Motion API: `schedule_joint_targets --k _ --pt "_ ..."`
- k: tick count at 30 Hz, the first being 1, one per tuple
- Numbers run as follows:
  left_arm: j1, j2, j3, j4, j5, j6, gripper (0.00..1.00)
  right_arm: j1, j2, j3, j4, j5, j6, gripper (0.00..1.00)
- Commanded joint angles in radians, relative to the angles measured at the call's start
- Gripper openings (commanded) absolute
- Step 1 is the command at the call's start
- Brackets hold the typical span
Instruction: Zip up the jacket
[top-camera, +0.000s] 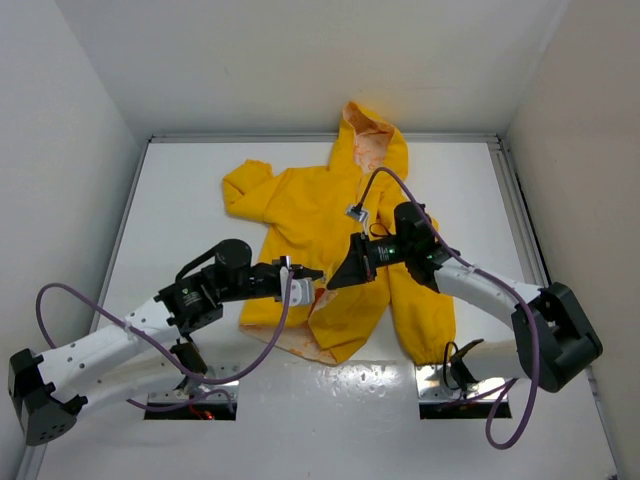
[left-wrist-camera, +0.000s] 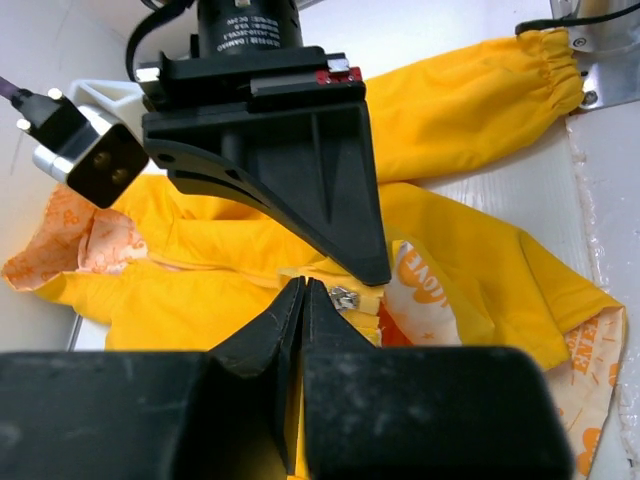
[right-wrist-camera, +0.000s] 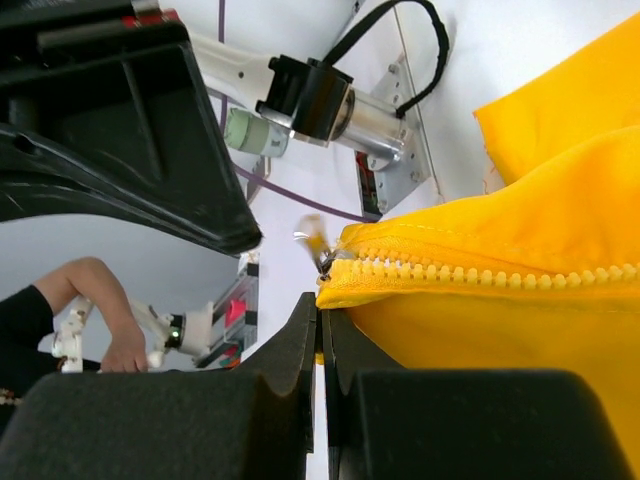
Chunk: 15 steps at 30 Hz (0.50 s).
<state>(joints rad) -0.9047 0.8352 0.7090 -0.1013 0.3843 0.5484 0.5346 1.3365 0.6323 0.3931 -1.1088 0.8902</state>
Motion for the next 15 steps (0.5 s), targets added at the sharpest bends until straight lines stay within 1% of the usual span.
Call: schedule_joint_targets --k 1,4,9,10,11,12,13,15 --pt "-0.016 -0.015 0.040 0.034 0.025 -0.005 0.06 0.010 -0.034 0.033 -0.013 -0.045 -0.080 0.00" --pt "-0.016 -0.004 0.040 0.034 0.025 -0.005 0.00 0.019 -0.034 0.041 -0.013 -0.062 -0.099 0.00" --pt "-0.016 -0.004 0.040 0.025 0.036 -0.005 0.00 0.022 -0.036 0.041 0.010 -0.069 -0.073 0.00" --pt "-0.016 0.007 0.040 0.006 0.048 -0.005 0.04 0.021 -0.040 0.041 0.027 -0.072 -0.068 0.00" --pt "-0.016 0.007 0.040 -0.007 0.048 -0.005 0.13 0.021 -0.040 0.038 0.027 -0.072 -0.068 0.00" --pt "-0.016 0.007 0.052 -0.018 0.057 -0.014 0.31 0.019 -0.040 0.038 0.029 -0.072 -0.066 0.00" --pt "-0.007 0.007 0.052 -0.040 0.067 -0.015 0.38 0.021 -0.040 0.037 0.030 -0.075 -0.066 0.00" --pt "0.004 0.007 0.063 -0.054 0.100 -0.027 0.46 0.022 -0.046 0.037 0.032 -0.079 -0.074 0.00"
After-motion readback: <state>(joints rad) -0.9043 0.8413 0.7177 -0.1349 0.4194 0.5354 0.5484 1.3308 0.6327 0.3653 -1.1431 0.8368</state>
